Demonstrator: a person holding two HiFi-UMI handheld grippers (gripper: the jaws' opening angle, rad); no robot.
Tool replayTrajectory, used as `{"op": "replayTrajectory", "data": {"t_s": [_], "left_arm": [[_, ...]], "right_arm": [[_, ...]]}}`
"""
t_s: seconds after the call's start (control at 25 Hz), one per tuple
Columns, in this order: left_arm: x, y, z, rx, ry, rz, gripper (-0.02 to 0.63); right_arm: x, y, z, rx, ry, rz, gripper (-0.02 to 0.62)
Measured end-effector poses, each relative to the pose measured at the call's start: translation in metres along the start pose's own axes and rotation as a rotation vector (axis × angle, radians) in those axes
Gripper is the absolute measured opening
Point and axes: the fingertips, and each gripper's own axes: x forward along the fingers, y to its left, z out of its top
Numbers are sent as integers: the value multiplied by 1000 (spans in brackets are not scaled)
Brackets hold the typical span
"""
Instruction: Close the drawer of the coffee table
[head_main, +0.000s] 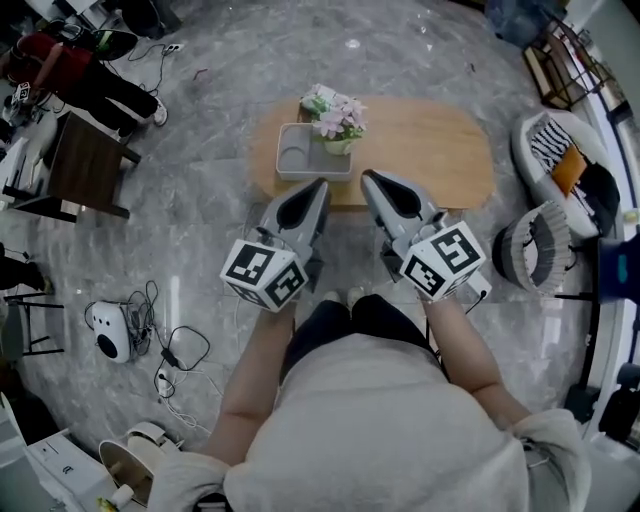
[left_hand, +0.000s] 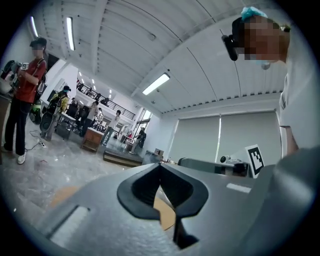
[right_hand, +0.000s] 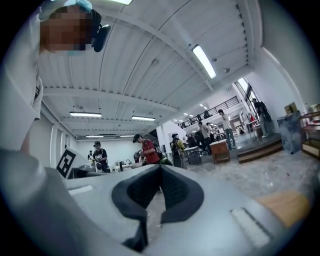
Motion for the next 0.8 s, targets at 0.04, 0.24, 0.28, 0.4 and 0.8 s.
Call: {"op": "replayTrajectory", "data": {"t_s": [0.04, 0.24, 0.28, 0.4, 0.8], "left_arm": [[0, -3, 4, 4, -5, -4, 3], [-3, -13, 18, -25, -17, -50, 3], [-3, -14, 21, -20, -23, -59, 3], [-2, -15, 27, -3, -38, -64, 3], [0, -2, 30, 9, -21, 26, 3]], "right_arm": [[0, 2, 4, -4, -4, 3, 2], [1, 6, 18, -14, -7, 13, 2], [3, 8, 19, -18, -3, 24, 2], [8, 14, 18, -15, 13, 54, 2], [16, 24, 16, -44, 53, 84, 2]]}}
